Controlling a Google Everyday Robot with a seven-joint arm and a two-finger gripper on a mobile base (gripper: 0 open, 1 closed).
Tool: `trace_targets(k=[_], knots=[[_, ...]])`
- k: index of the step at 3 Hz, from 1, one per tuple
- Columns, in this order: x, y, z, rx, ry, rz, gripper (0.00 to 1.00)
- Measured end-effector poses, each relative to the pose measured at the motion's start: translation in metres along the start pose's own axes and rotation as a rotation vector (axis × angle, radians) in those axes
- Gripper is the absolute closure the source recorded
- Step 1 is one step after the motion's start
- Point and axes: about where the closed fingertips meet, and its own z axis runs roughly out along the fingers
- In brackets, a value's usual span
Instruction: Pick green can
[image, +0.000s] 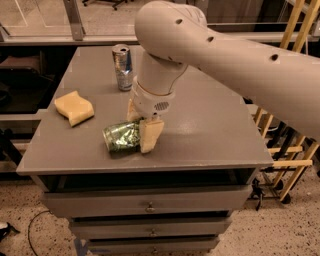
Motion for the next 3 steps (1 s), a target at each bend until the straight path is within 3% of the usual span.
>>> trace_targets(k=[1, 2, 3], knots=[[0.002, -0.002, -0.002, 0.012, -0.014, -0.002, 0.62], [0.003, -0.009, -0.027, 0.069, -0.035, -0.018, 0.86], [0.004, -0.017, -0.063, 0.138, -0.058, -0.042, 1.0]])
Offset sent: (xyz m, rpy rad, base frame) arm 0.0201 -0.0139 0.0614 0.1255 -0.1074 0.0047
